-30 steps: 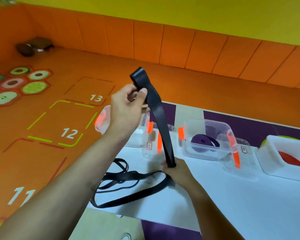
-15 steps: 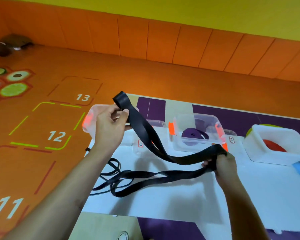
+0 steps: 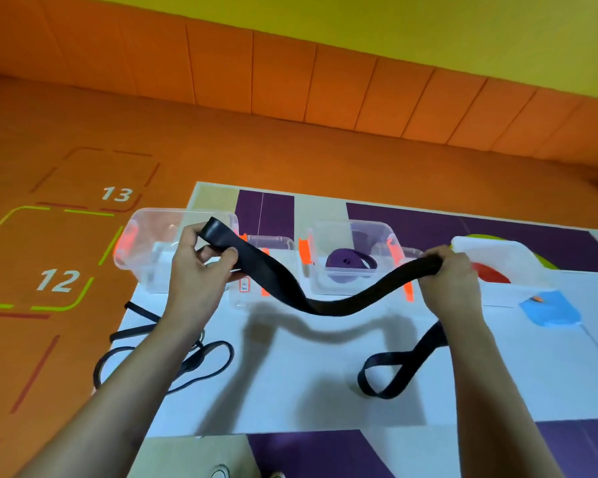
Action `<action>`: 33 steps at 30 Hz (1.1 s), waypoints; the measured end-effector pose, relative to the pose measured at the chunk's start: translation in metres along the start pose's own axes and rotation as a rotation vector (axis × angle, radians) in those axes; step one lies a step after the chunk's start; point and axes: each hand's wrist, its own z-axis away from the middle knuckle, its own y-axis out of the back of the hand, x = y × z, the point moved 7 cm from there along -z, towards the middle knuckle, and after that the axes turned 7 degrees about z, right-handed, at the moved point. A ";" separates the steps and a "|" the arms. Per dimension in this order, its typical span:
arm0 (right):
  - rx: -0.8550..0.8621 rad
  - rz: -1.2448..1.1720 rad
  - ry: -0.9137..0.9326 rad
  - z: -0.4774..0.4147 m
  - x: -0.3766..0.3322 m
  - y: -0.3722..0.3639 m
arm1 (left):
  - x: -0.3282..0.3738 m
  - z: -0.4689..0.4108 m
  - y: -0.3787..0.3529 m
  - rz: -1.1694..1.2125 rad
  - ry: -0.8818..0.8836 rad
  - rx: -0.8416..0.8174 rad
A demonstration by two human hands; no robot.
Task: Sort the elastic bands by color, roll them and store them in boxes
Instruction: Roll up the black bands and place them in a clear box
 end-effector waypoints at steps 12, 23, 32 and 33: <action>-0.610 0.059 -0.109 0.063 0.000 -0.133 | -0.011 0.017 -0.018 -0.134 0.081 -0.297; -0.561 -0.856 0.367 0.128 -0.189 -0.084 | 0.010 0.016 -0.020 -0.190 0.027 -0.306; -0.442 -0.461 0.595 0.123 -0.212 -0.087 | 0.034 0.001 0.007 -0.454 -0.148 -0.233; -0.422 -0.387 0.639 0.119 -0.214 -0.084 | 0.036 0.003 0.007 -0.453 -0.170 -0.238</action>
